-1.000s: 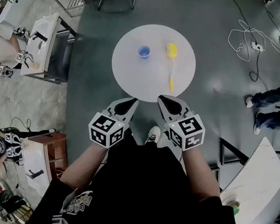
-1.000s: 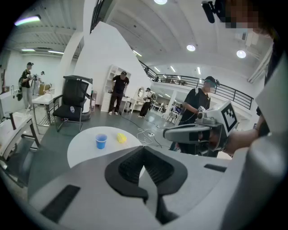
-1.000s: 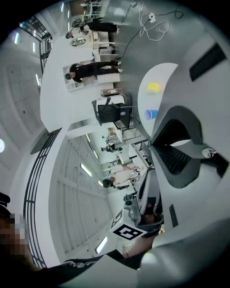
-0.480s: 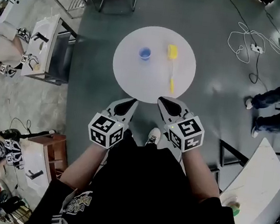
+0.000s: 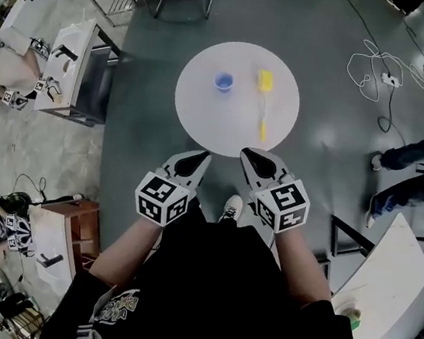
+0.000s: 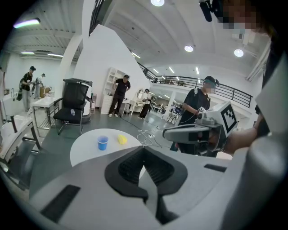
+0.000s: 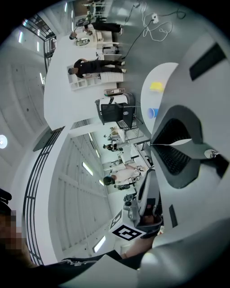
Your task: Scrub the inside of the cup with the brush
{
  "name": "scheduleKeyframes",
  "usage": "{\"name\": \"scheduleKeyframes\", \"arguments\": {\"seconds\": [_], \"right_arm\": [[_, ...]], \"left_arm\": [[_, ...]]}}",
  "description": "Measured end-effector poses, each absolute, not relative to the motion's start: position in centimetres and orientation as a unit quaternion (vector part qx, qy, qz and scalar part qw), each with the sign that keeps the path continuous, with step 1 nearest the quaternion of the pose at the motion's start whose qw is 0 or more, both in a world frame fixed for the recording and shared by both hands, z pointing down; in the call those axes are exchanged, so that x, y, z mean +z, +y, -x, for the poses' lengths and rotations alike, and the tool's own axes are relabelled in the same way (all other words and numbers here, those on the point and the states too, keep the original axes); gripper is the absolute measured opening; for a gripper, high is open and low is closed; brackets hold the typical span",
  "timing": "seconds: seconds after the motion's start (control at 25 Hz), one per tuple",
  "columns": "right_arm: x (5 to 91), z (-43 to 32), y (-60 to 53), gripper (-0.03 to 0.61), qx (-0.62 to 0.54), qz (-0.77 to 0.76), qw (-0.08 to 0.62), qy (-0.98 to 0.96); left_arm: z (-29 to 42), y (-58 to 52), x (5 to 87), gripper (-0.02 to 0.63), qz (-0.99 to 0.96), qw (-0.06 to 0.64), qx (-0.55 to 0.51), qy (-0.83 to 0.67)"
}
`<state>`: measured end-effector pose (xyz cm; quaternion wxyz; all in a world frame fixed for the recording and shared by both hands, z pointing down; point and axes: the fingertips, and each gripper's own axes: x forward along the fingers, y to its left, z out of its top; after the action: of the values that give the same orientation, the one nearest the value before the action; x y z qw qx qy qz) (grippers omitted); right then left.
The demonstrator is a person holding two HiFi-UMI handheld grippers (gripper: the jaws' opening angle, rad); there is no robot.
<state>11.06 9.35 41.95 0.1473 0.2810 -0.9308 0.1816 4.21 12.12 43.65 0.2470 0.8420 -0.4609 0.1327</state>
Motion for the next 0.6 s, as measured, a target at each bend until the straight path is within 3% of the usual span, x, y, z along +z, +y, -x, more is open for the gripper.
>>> {"name": "scheduleKeyframes", "arguments": {"seconds": [0.6], "right_arm": [[42.0,-9.1,8.6,0.023,0.190,-0.307,0.134,-0.923]], "left_arm": [[-1.5,11.6,43.6,0.008,-0.847,0.240,0.139,-0.454]]}}
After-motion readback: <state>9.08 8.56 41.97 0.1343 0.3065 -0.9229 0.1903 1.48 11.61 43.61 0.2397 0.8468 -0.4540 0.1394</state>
